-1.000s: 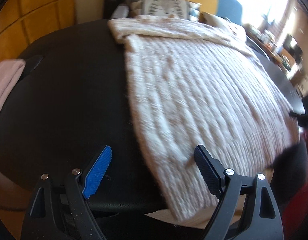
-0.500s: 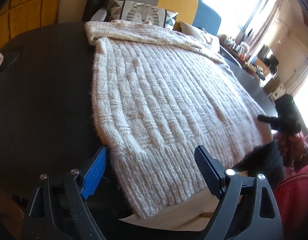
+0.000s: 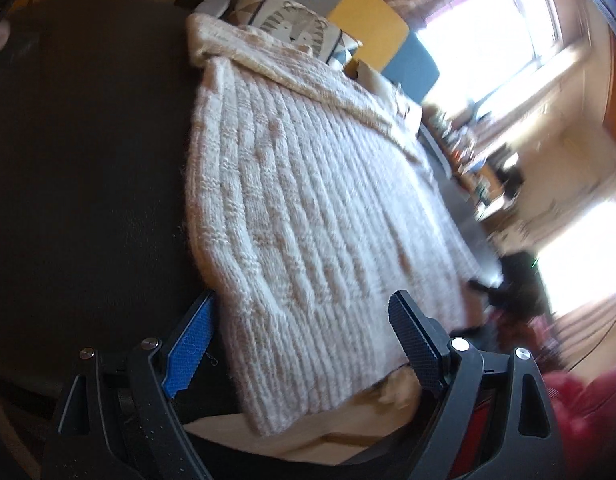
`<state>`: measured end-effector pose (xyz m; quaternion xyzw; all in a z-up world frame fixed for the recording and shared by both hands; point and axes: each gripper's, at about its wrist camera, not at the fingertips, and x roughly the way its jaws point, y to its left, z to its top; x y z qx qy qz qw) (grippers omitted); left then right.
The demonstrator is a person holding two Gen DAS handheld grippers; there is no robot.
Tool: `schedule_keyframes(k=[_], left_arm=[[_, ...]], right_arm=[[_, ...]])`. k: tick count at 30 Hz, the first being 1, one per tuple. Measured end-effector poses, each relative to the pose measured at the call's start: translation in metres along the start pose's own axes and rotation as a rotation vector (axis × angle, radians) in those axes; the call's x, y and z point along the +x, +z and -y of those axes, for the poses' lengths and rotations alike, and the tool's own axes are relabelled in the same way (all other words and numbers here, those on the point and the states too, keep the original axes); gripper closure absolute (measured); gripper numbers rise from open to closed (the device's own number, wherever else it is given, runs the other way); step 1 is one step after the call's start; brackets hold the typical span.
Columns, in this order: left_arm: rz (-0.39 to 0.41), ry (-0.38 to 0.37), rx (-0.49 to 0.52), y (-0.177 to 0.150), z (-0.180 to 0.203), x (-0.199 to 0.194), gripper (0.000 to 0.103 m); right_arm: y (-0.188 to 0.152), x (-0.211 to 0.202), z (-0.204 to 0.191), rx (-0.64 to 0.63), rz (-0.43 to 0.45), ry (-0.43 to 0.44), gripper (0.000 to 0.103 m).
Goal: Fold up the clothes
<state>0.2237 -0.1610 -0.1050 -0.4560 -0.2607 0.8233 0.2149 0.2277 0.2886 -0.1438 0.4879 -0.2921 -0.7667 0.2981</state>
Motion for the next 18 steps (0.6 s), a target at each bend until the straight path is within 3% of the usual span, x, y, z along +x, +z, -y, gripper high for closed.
schedule_keyframes(k=[3, 8, 10, 13, 14, 15, 16, 18], left_arm=[[0.003, 0.015, -0.004, -0.001, 0.001, 0.0, 0.02], [-0.085, 0.184, 0.194, -0.01, 0.032, 0.007, 0.022], [-0.1, 0.213, 0.214, -0.009, 0.037, 0.011, 0.021], [-0.09, 0.228, 0.167, -0.002, 0.036, 0.02, 0.021], [-0.088, 0.237, 0.155, 0.001, 0.037, 0.023, 0.021], [-0.085, 0.249, 0.157, 0.003, 0.037, 0.024, 0.027], [-0.082, 0.261, 0.159, 0.005, 0.037, 0.025, 0.052], [-0.087, 0.257, 0.121, 0.009, 0.029, 0.025, 0.083]], right_arm=[[-0.002, 0.0, -0.002, -0.014, 0.004, -0.015, 0.074], [-0.004, 0.0, -0.006, -0.026, 0.007, -0.036, 0.074], [-0.003, 0.002, -0.007, -0.031, 0.007, -0.034, 0.074], [-0.002, 0.005, -0.01, -0.054, 0.002, -0.046, 0.075], [-0.002, 0.006, -0.012, -0.065, 0.001, -0.06, 0.079], [-0.003, 0.007, -0.013, -0.076, 0.006, -0.092, 0.091], [-0.004, 0.009, -0.015, -0.083, 0.011, -0.12, 0.095], [-0.004, 0.011, -0.013, -0.048, 0.025, -0.117, 0.097]])
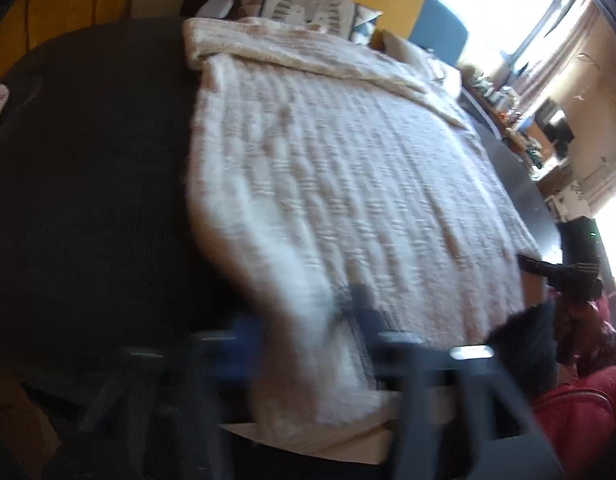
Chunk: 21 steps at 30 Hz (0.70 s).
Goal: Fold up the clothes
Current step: 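Grasp the sweater hem with the right gripper and lift it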
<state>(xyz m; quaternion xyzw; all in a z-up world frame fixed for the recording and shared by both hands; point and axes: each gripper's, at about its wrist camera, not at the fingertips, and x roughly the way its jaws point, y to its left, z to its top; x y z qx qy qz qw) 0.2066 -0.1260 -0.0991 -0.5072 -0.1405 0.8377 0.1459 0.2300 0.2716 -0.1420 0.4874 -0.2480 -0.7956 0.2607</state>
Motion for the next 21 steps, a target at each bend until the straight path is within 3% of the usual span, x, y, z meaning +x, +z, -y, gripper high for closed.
schedule_keyframes(k=[3, 6, 8, 12, 18, 21], left_arm=[[-0.018, -0.087, -0.114, 0.002, -0.019, -0.001, 0.086], [-0.007, -0.125, -0.16, 0.0, -0.027, -0.007, 0.089], [0.021, -0.147, -0.149, -0.003, -0.023, -0.016, 0.089], [0.107, -0.266, -0.101, -0.004, -0.003, -0.043, 0.09], [0.139, -0.389, -0.017, -0.011, 0.018, -0.078, 0.09], [0.15, -0.446, -0.04, -0.019, 0.013, -0.093, 0.09]], right_arm=[[0.0, -0.001, 0.005, 0.056, 0.023, 0.021, 0.097], [0.0, -0.005, 0.011, 0.104, 0.039, 0.074, 0.097], [-0.003, -0.008, 0.013, 0.122, 0.044, 0.124, 0.097], [-0.01, -0.017, 0.011, 0.127, 0.064, 0.243, 0.097], [-0.024, -0.037, -0.004, 0.076, 0.079, 0.389, 0.097], [-0.037, -0.054, -0.01, 0.055, 0.089, 0.446, 0.097]])
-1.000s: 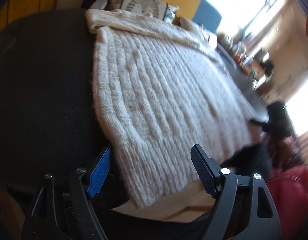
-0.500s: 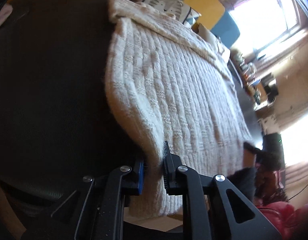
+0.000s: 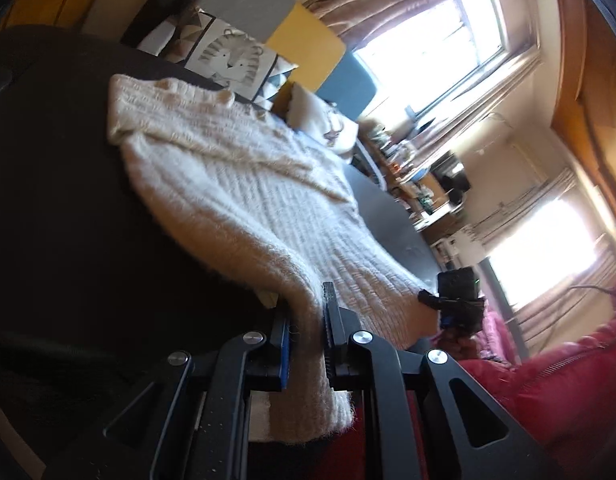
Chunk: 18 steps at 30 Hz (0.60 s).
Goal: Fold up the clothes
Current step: 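Grasp the sweater hem with the right gripper and lift it, then fold the held hem over the sweater body toward the collar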
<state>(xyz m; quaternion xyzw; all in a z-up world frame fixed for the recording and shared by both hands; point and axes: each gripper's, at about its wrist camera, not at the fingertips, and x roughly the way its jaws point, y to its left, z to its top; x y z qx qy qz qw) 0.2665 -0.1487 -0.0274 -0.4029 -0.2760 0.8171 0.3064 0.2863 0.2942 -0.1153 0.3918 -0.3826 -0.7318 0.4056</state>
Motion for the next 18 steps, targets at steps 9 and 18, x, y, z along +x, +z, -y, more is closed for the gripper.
schedule_keyframes(k=[9, 18], left_arm=[[0.167, -0.17, -0.212, -0.003, -0.02, -0.039, 0.09], [0.214, -0.121, -0.228, 0.09, -0.051, 0.005, 0.09]], right_arm=[[-0.033, -0.049, -0.031, 0.036, 0.135, 0.203, 0.097], [0.083, -0.015, -0.021, 0.024, 0.231, 0.172, 0.097]])
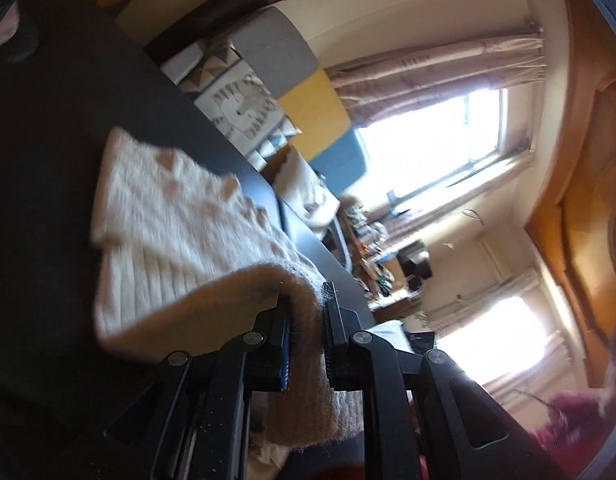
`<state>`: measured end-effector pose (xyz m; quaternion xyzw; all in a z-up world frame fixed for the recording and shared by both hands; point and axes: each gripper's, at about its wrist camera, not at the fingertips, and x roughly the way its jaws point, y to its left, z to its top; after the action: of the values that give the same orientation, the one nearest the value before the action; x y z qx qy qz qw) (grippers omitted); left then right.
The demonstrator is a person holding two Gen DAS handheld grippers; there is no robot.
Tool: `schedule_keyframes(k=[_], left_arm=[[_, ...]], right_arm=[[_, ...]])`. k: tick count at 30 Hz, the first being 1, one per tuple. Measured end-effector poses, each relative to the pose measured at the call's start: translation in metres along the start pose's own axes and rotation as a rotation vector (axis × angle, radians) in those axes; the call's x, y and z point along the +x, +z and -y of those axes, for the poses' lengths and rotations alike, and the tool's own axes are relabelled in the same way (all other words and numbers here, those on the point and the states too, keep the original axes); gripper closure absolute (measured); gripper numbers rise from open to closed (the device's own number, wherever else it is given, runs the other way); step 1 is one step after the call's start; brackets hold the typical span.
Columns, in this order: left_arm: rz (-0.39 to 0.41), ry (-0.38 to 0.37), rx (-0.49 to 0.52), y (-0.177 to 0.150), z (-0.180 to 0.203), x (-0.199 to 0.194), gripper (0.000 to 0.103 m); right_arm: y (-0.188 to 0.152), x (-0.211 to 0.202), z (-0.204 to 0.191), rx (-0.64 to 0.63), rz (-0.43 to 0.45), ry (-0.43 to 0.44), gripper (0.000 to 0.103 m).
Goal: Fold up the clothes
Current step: 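Fold the held hem over the sweater body toward the collar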
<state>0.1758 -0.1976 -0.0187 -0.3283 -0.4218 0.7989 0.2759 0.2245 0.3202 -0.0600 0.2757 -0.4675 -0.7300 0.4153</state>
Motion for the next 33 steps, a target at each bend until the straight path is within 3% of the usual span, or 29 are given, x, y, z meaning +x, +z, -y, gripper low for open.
schedule_keyframes(k=[5, 9, 13, 17, 23, 26, 28, 33], left_arm=[[0.049, 0.026, -0.059, 0.048, -0.041, 0.039, 0.09], [0.023, 0.069, -0.2, 0.066, -0.095, 0.082, 0.09], [-0.011, 0.181, -0.311, 0.065, -0.137, 0.112, 0.09], [-0.012, 0.144, -0.404, 0.071, -0.152, 0.118, 0.089], [-0.012, 0.126, -0.513, 0.094, -0.154, 0.134, 0.085], [0.01, 0.084, -0.573, 0.099, -0.156, 0.139, 0.077], [0.038, 0.041, -0.624, 0.101, -0.16, 0.14, 0.067], [0.091, 0.047, -0.681, 0.106, -0.17, 0.143, 0.066]], right_arm=[[0.068, 0.044, 0.017, 0.01, 0.051, -0.051, 0.097], [0.112, 0.079, 0.065, 0.121, 0.071, -0.127, 0.097], [0.126, 0.107, 0.123, 0.257, 0.056, -0.268, 0.097], [0.128, 0.113, 0.157, 0.402, 0.055, -0.34, 0.095], [0.138, 0.112, 0.165, 0.565, 0.09, -0.244, 0.073], [0.142, 0.113, 0.169, 0.612, 0.128, -0.185, 0.071], [0.141, 0.113, 0.171, 0.63, 0.143, -0.149, 0.07], [0.139, 0.109, 0.176, 0.638, 0.186, -0.082, 0.069]])
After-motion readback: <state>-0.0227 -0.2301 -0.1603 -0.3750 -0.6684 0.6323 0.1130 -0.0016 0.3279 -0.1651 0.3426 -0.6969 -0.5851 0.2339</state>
